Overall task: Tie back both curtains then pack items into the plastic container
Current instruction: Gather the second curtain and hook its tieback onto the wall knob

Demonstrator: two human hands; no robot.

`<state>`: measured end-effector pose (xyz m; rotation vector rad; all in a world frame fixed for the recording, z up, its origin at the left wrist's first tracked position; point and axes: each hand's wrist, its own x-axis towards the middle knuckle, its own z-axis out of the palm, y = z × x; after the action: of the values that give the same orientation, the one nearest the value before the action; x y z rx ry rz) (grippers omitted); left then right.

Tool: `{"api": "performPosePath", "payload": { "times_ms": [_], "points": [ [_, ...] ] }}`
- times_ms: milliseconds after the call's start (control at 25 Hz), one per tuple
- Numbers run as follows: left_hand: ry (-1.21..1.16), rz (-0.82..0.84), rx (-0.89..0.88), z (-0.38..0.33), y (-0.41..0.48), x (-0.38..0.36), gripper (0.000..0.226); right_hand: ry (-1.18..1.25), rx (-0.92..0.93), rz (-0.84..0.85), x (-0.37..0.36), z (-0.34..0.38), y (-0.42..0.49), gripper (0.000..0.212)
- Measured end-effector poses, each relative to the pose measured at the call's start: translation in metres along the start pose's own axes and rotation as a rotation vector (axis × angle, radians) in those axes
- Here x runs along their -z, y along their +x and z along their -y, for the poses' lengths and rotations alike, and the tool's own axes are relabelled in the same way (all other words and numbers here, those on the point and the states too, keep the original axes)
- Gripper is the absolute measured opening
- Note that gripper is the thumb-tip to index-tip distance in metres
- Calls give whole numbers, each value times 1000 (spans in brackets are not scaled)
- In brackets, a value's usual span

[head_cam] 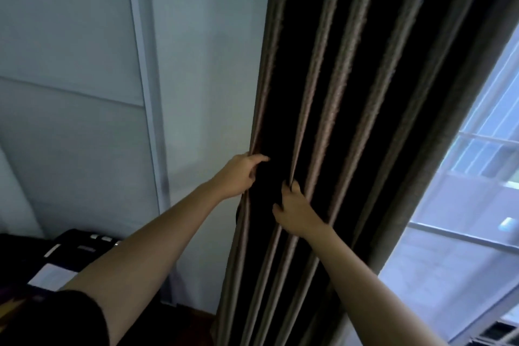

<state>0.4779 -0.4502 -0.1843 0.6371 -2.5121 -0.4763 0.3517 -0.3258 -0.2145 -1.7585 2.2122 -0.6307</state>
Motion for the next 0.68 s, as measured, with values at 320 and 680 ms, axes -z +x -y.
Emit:
{"api": "performPosePath", "payload": {
  "times_ms": [320, 680],
  "points": [
    [17, 20, 47, -9, -13, 10, 63, 41, 97, 50, -39, -12, -11, 72],
    [53, 219, 55, -18, 2, 13, 9, -61, 95, 190, -55, -6, -11, 67]
  ]
}}
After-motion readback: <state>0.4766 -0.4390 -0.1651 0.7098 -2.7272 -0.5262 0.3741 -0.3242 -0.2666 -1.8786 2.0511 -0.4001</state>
